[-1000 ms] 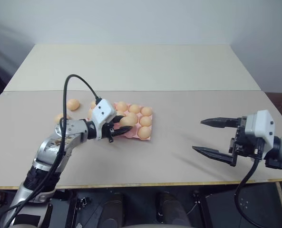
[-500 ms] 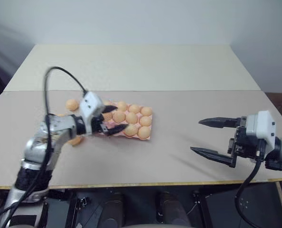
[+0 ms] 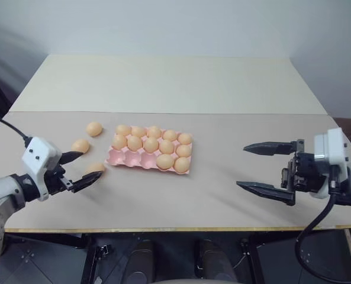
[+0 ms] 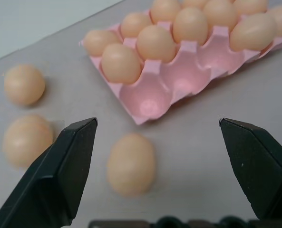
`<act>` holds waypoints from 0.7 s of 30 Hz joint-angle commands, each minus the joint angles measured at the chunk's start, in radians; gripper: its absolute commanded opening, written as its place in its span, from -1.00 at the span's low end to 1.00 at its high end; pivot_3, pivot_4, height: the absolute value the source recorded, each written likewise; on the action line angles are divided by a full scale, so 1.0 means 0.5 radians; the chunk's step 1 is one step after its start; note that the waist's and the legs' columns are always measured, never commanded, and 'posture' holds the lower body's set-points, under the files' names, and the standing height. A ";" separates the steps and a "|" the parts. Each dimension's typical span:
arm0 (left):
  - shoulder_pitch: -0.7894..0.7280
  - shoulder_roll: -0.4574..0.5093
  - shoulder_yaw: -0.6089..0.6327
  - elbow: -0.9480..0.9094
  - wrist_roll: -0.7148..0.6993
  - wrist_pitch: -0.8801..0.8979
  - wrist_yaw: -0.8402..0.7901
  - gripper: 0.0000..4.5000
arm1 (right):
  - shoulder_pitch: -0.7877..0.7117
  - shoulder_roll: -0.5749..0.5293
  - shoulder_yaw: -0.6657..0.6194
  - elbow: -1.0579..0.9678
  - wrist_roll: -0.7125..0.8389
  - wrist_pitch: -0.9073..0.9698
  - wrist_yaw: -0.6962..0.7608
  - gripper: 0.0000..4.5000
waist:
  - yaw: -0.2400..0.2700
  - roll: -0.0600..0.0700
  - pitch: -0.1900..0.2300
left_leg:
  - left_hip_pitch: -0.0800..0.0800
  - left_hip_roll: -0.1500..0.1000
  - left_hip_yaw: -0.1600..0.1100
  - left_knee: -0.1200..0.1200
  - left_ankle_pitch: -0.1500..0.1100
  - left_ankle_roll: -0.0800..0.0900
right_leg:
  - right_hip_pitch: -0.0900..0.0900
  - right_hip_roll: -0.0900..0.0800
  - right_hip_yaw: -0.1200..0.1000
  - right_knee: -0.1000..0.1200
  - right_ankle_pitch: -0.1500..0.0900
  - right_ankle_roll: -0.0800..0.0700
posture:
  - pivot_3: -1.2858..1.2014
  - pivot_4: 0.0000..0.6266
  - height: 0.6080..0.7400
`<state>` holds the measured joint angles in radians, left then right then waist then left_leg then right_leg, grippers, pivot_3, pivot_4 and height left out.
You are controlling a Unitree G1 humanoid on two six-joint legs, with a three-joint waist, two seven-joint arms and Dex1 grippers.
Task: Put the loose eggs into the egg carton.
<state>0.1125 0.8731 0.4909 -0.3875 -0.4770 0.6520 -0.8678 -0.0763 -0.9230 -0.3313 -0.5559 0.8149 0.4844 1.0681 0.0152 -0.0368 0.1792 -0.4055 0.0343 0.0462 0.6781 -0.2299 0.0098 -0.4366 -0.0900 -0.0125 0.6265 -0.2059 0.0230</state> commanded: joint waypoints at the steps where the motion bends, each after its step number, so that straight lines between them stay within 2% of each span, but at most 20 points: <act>1: -0.014 0.007 0.019 0.022 0.008 -0.036 0.027 0.99 | -0.057 -0.028 -0.016 0.001 0.023 0.001 0.020 1.00 | -0.002 0.000 0.000 | 0.000 0.000 0.000 0.000 0.000 0.000 | 0.000 0.000 0.000 0.000 0.000 0.000 | 0.03 -0.52 1.00; 11: -0.230 0.004 -0.410 0.304 0.234 -0.043 0.148 0.99 | -0.056 -0.023 -0.043 -0.036 0.036 0.019 -0.011 1.00 | -0.002 0.000 0.000 | -0.001 0.000 0.001 0.000 0.000 0.000 | -0.001 0.001 0.000 0.000 0.000 0.000 | 0.03 -0.52 1.00; 14: -0.341 -0.007 -0.526 0.420 0.285 -0.074 0.144 0.70 | -0.045 -0.024 -0.065 -0.050 0.037 0.021 -0.026 1.00 | -0.002 0.000 0.000 | -0.001 0.000 0.001 0.000 0.000 0.000 | -0.001 0.001 0.000 0.000 0.000 0.000 | 0.03 -0.52 1.00; 17: -0.402 -0.020 -0.583 0.499 0.297 -0.140 0.105 0.28 | -0.024 -0.025 -0.091 -0.069 0.041 0.025 -0.040 1.00 | -0.003 0.000 0.000 | -0.002 -0.001 0.001 0.000 0.000 0.000 | -0.001 0.000 0.001 0.000 0.004 0.005 | 0.03 -0.52 1.00; 20: -0.416 -0.017 -0.585 0.515 0.301 -0.162 0.096 -0.13 | 0.003 -0.022 -0.126 -0.090 0.050 0.028 -0.068 1.00 | -0.008 0.000 0.000 | -0.002 0.000 0.002 -0.001 0.000 0.000 | -0.002 0.000 0.001 -0.001 0.007 0.009 | 0.03 -0.52 1.00; 21: -0.407 -0.012 -0.554 0.487 0.274 -0.184 0.071 -0.19 | 0.019 -0.023 -0.141 -0.099 0.051 0.029 -0.078 1.00 | -0.007 0.000 0.000 | -0.002 0.000 0.002 -0.001 0.000 0.000 | -0.002 0.000 0.001 -0.001 0.007 0.009 | 0.03 -0.52 1.00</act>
<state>-0.0858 0.8613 0.1908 -0.1244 -0.3333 0.5875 -0.8167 -0.0684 -0.9247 -0.3526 -0.5741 0.8182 0.4934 1.0372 0.0115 -0.0370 0.1791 -0.4065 0.0344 0.0474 0.6774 -0.2299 0.0098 -0.4379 -0.0898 -0.0122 0.6264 -0.2025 0.0276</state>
